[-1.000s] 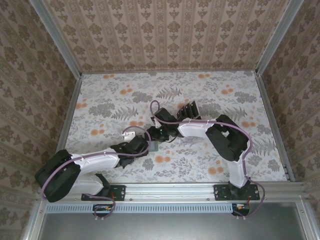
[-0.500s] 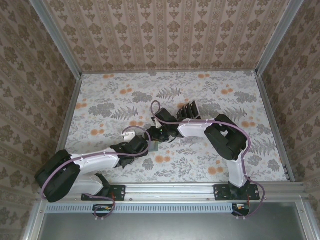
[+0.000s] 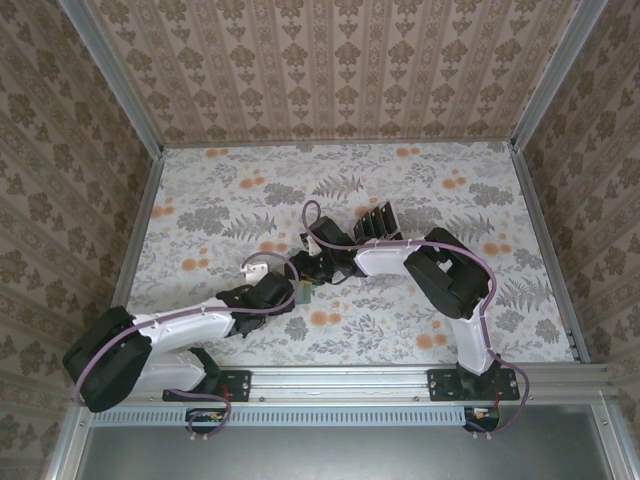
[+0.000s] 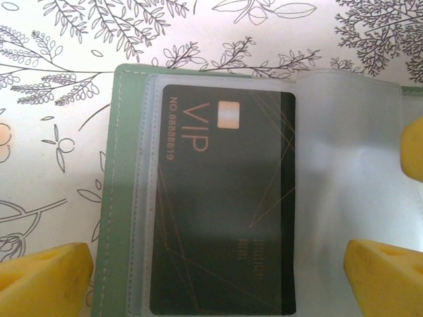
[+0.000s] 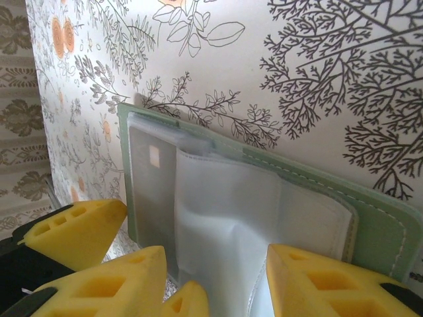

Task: Put the credit cards into the card holder
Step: Flip over the card slot on the card holder.

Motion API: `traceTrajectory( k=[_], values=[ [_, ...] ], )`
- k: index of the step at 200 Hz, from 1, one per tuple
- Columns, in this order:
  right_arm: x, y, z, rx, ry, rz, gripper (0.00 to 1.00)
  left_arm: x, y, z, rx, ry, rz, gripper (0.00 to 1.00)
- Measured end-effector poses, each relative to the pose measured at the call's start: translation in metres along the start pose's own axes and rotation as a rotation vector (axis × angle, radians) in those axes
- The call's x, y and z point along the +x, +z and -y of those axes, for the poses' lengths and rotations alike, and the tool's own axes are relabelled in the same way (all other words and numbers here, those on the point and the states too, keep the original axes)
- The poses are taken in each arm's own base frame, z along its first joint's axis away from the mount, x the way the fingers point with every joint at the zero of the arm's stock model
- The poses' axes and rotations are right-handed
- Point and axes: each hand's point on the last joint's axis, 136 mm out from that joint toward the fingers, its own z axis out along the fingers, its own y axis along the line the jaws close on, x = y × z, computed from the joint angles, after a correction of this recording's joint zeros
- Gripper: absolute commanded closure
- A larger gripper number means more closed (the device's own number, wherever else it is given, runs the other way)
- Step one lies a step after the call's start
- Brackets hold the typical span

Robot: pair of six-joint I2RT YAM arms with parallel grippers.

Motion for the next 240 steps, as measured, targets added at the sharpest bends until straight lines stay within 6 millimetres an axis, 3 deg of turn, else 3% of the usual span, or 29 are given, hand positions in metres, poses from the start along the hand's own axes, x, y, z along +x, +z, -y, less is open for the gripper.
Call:
traceTrajectory(
  k=[73,240],
  values=[
    [0.001,0.0,0.002,0.002,0.005,0.0,0.54,0.004,-0.001,-0.017,-0.066,-0.024,0.005,0.0],
    [0.002,0.001,0.001,-0.008,-0.008,-0.007,0.52,0.007,0.0,-0.023,-0.08,-0.091,0.008,0.0]
  ],
)
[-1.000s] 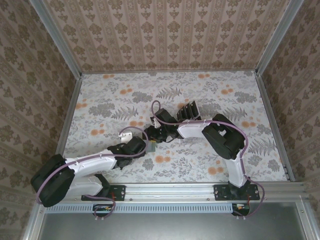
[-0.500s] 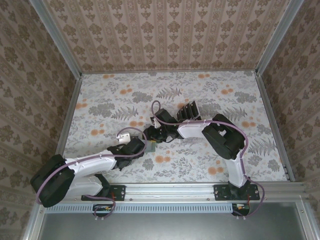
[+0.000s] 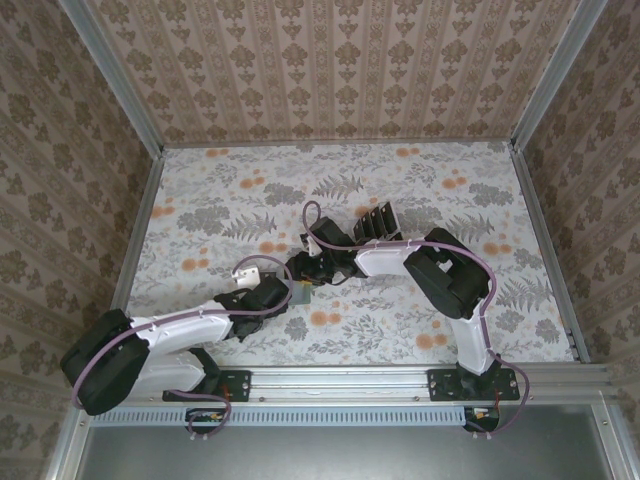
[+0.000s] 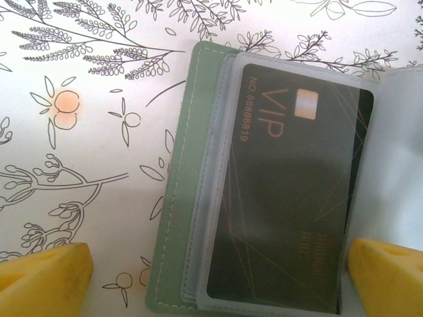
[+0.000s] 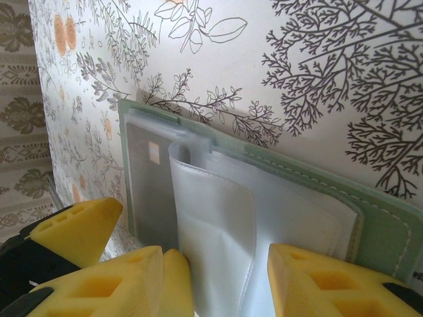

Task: Put the credit cards into the card holder
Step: Flip over the card slot on the card holder.

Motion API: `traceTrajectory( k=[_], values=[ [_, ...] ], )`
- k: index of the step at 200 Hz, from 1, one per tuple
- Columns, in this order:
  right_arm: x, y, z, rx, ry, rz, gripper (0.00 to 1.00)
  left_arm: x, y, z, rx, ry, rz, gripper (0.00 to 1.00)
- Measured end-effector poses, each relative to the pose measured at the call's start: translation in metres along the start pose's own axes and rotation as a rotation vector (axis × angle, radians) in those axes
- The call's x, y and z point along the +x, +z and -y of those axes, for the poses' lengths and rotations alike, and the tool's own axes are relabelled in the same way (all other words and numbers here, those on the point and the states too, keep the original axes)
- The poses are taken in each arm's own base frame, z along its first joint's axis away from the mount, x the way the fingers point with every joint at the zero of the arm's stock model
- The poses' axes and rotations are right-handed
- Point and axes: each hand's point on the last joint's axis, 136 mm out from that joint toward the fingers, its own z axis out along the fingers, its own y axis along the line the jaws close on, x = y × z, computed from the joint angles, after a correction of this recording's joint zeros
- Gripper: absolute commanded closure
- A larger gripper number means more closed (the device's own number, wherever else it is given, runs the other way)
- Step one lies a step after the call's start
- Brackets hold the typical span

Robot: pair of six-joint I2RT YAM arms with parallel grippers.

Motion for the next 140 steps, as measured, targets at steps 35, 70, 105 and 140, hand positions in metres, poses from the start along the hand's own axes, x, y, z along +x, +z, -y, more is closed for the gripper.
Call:
traceTrajectory(
  k=[35,70,105,140],
  values=[
    [0.001,0.0,-0.002,-0.014,-0.013,-0.013,0.53,0.0,0.0,0.0,0.002,-0.001,0.001,0.0],
    [0.001,0.003,-0.006,-0.034,-0.023,-0.027,0.53,0.001,0.001,-0.001,0.001,-0.001,0.001,0.0],
    [0.002,0.005,-0.016,-0.055,-0.037,-0.037,0.53,0.0,0.0,-0.002,0.005,-0.005,0.008,0.0],
    [0.005,0.006,-0.02,-0.06,-0.043,-0.043,0.54,-0.003,-0.007,-0.004,0.016,-0.012,0.016,0.0]
  ],
)
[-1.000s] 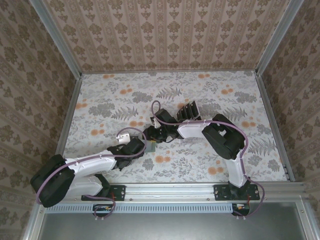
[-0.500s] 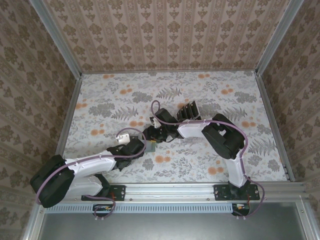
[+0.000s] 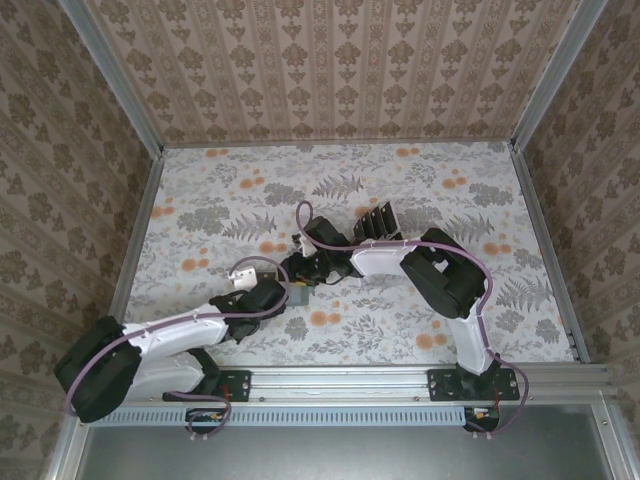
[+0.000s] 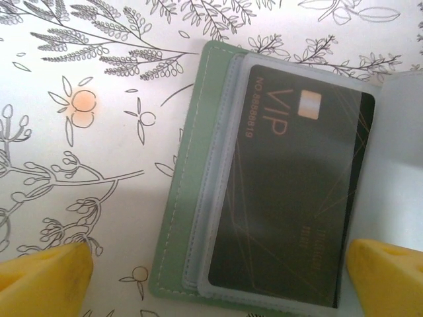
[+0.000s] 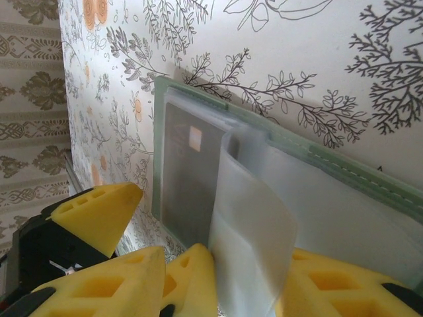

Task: Put the credit cards into the card holder
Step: Flip over the card slot on the card holder.

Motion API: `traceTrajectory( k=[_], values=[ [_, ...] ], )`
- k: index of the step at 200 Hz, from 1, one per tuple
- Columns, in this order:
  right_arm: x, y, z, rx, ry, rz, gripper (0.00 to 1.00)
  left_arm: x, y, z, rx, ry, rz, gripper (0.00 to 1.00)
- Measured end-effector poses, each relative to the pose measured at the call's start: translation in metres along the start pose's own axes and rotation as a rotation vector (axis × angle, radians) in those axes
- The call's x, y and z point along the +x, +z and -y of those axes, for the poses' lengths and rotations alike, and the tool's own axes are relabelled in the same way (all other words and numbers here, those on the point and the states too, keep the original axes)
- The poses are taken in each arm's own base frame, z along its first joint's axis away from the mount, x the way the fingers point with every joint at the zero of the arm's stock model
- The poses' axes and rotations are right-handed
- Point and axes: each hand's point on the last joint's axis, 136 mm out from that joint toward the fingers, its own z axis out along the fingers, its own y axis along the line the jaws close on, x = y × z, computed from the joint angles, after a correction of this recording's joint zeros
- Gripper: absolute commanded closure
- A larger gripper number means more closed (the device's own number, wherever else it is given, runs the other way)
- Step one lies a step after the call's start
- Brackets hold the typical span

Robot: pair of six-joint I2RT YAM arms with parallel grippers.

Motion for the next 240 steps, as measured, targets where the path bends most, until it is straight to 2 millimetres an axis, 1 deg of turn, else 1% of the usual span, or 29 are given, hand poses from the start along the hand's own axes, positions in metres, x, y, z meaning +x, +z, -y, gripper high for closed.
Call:
traceTrajectory(
  k=[30,47,66,82,111,131,156,178,200,218,232,240],
  values=[
    [0.003,0.001,-0.002,0.0,-0.004,-0.006,0.54,-0.016,-0.019,0.001,0.061,-0.044,0.05,0.0],
    [0.006,0.003,-0.005,0.005,-0.004,-0.018,0.54,-0.026,-0.031,-0.002,0.091,-0.079,0.088,0.0],
    [0.011,0.006,-0.014,0.004,-0.015,-0.035,0.54,-0.034,-0.041,-0.007,0.114,-0.111,0.119,0.0],
    [0.014,0.008,-0.027,0.0,-0.03,-0.045,0.53,-0.038,-0.047,-0.012,0.124,-0.129,0.136,0.0],
    [0.005,0.01,-0.047,0.01,-0.049,-0.034,0.54,-0.043,-0.054,-0.021,0.123,-0.164,0.162,0.0],
    [-0.006,0.02,-0.058,0.003,-0.061,-0.024,0.54,-0.044,-0.056,-0.026,0.116,-0.176,0.168,0.0],
    [-0.008,0.034,-0.061,0.007,-0.068,-0.029,0.54,-0.042,-0.059,-0.03,0.121,-0.184,0.166,0.0],
    [-0.004,0.036,-0.058,0.03,-0.063,-0.044,0.54,-0.039,-0.058,-0.032,0.13,-0.19,0.162,0.0],
    [-0.004,0.033,-0.059,0.04,-0.075,-0.051,0.54,-0.037,-0.056,-0.032,0.134,-0.201,0.153,0.0],
    [-0.005,0.024,-0.059,0.059,-0.085,-0.048,0.54,-0.036,-0.052,-0.032,0.139,-0.208,0.14,0.0],
    [-0.011,0.009,-0.064,0.069,-0.098,-0.032,0.54,-0.036,-0.05,-0.031,0.138,-0.208,0.129,0.0],
    [-0.016,-0.005,-0.07,0.071,-0.11,-0.013,0.54,-0.036,-0.048,-0.029,0.14,-0.204,0.12,0.0]
  ],
)
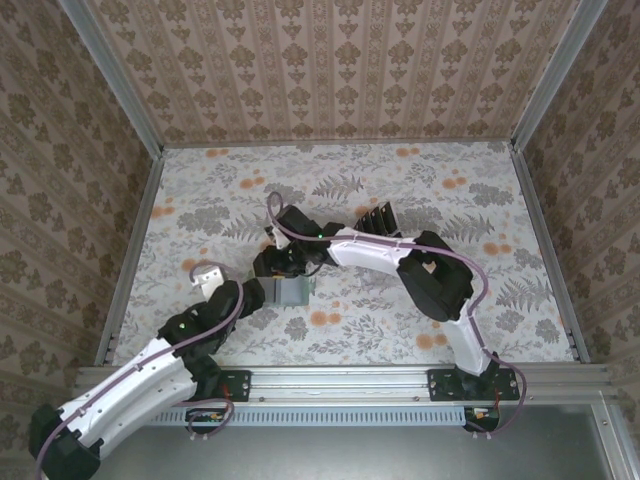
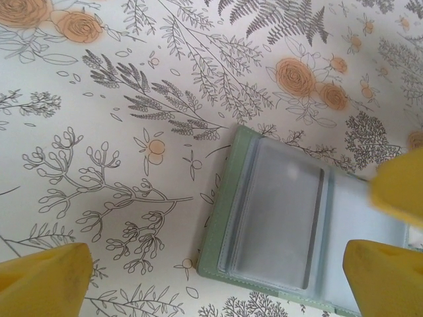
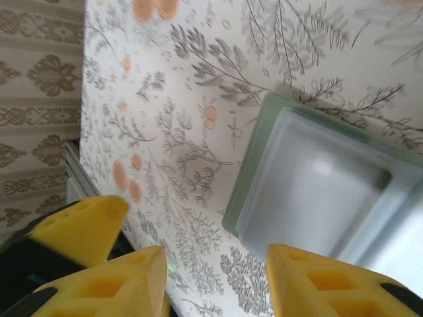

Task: Put the credit cards into the card holder
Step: Flip over the card slot on the card holder, then pick up the credit card from the storage box.

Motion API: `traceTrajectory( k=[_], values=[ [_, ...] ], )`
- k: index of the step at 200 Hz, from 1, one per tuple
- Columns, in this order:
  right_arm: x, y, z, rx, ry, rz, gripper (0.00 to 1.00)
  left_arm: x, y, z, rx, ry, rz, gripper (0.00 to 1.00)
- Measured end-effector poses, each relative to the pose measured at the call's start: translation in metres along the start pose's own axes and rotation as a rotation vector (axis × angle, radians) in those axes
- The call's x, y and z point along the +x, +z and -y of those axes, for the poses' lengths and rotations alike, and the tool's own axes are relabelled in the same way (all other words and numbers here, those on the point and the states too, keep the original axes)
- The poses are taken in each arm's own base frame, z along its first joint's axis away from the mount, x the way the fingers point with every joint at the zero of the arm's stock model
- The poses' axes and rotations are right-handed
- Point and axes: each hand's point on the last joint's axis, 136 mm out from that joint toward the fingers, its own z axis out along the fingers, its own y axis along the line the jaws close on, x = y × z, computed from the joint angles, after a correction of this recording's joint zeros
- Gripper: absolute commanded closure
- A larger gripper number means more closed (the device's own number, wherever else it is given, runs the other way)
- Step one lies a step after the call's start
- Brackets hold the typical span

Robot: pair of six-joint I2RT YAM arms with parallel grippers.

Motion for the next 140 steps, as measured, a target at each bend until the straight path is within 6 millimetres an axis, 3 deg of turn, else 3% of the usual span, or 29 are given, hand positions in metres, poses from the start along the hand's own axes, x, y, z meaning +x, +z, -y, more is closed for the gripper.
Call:
traceTrajectory(
  k=[25,46,71,97,117,140],
  values=[
    [-0.017,-0.061,-0.013,0.027,-0.054,0.092,0.54,0.003,0.007,0.0,-0.013,0.022,-0.033,0.0],
    [-0.032,-0.122,-0.001,0.105,-0.073,0.195,0.55,0.007,0.013,-0.001,-0.029,0.05,-0.068,0.0],
    [-0.041,-0.188,0.049,0.303,-0.05,0.297,0.55,0.008,0.02,0.0,-0.043,0.082,-0.113,0.0],
    [-0.032,-0.239,0.112,0.526,0.007,0.316,0.56,0.004,0.024,0.005,-0.045,0.107,-0.14,0.0],
    [-0.017,-0.263,0.151,0.667,0.042,0.289,0.58,0.001,0.025,0.01,-0.034,0.119,-0.145,0.0],
    [0.0,-0.273,0.177,0.763,0.058,0.239,0.61,0.0,0.027,0.011,-0.033,0.132,-0.155,0.0]
  ],
)
